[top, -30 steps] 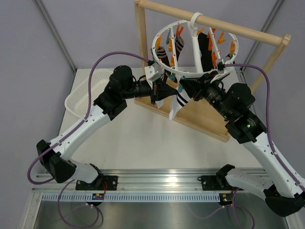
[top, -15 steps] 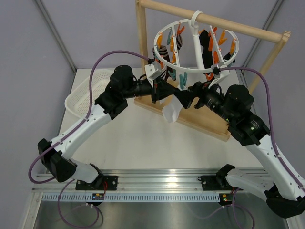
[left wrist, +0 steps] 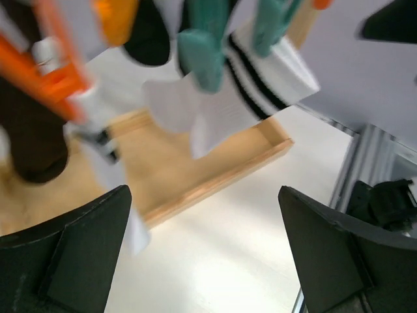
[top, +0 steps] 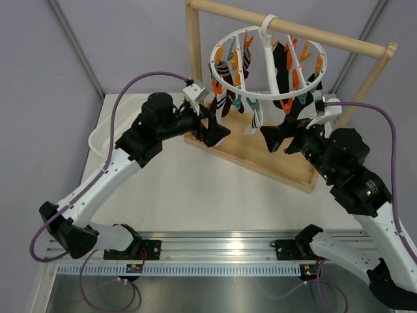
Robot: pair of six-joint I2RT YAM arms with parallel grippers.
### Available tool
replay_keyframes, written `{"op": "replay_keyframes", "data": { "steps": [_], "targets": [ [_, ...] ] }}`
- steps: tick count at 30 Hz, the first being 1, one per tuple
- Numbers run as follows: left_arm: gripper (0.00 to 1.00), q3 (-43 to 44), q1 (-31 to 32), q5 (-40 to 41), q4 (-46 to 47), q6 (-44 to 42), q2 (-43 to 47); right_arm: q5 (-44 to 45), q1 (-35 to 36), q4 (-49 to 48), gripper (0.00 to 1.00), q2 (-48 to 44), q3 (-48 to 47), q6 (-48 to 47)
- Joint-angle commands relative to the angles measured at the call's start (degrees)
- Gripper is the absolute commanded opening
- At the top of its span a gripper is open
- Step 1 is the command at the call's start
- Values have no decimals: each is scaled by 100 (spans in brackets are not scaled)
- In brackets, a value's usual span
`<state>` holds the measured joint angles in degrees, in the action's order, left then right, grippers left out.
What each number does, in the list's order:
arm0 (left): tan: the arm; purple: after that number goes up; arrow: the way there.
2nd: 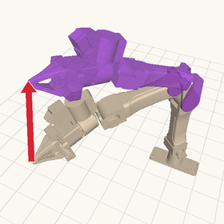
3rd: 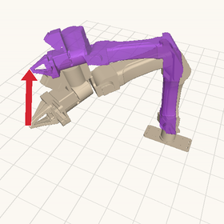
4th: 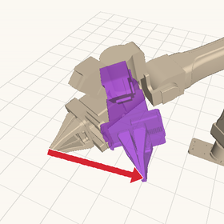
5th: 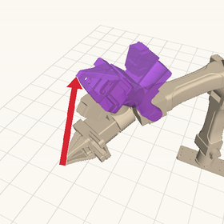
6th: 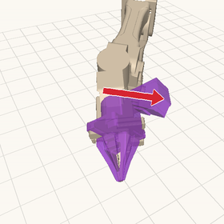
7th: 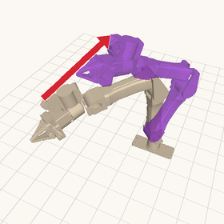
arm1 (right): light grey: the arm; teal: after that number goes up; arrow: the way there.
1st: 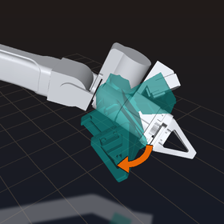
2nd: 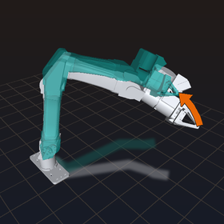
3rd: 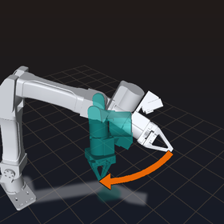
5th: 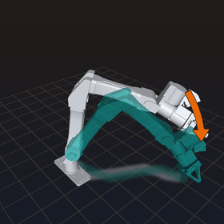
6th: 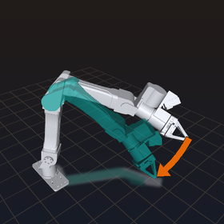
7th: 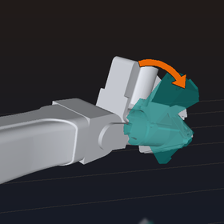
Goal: Clip the socks to the hanger
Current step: Reset both arms
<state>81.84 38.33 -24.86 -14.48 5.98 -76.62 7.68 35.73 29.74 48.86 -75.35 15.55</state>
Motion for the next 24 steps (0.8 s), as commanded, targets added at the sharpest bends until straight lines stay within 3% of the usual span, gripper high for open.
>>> {"op": "replay_keyframes", "data": {
  "steps": [1,3,11,16,24],
  "targets": [
    [99,-63,-132,1716,-1035,298,805,1006,40,304,95,-333,-138,-411],
    [99,-194,-185,2220,-1389,395,1104,1392,40,480,96,-508,-129,-518],
    [99,-1335,-273,5657,-3112,659,3166,2307,40,1113,99,-1596,125,-896],
    [99,-2040,-282,6484,-3456,1054,4636,2492,40,1350,99,-2468,600,-931],
    [99,-3208,-282,7012,-3448,1318,6613,2659,40,1579,99,-3848,1390,-1063]
  ]
}}
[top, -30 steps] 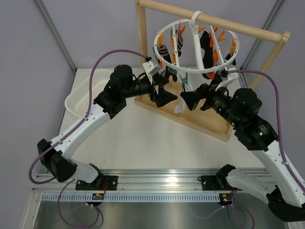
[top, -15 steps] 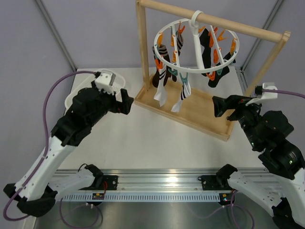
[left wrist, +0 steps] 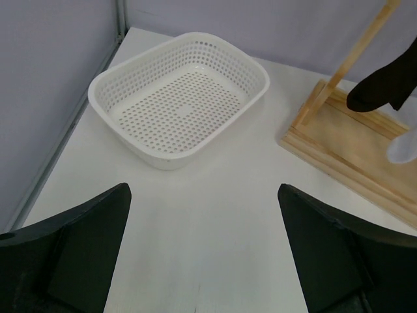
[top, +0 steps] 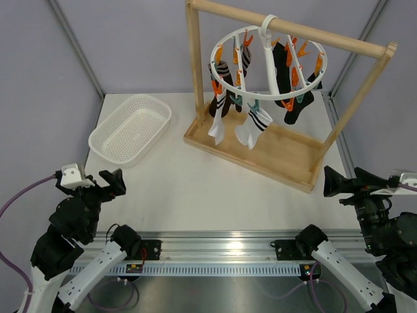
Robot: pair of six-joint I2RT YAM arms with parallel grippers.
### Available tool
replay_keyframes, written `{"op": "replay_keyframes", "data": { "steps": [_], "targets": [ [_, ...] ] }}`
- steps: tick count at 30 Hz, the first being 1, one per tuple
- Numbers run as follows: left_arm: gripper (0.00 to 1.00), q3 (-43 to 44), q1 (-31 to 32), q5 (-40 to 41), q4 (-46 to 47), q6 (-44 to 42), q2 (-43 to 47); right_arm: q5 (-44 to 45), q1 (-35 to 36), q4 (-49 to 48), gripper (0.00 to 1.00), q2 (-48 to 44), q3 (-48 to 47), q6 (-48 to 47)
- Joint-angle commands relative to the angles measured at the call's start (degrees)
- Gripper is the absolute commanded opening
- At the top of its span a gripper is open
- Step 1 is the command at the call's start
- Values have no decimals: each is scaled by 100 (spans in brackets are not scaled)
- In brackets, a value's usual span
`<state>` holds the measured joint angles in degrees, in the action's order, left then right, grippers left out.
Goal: Clip the socks to the hanger
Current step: Reset both arms
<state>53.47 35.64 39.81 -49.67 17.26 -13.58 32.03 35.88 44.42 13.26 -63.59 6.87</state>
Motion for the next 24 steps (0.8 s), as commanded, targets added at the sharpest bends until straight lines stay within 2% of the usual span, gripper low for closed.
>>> {"op": "replay_keyframes", "data": {
  "steps": [1,6,24],
  "targets": [
    [99,-468,-13,580,124,173,408,277,24,76,99,-384,285,-187],
    [99,-882,-4,580,379,164,743,269,24,-118,99,-737,471,-195],
    [99,-1111,-4,229,853,270,181,277,24,-250,100,-385,471,-441]
  ]
}}
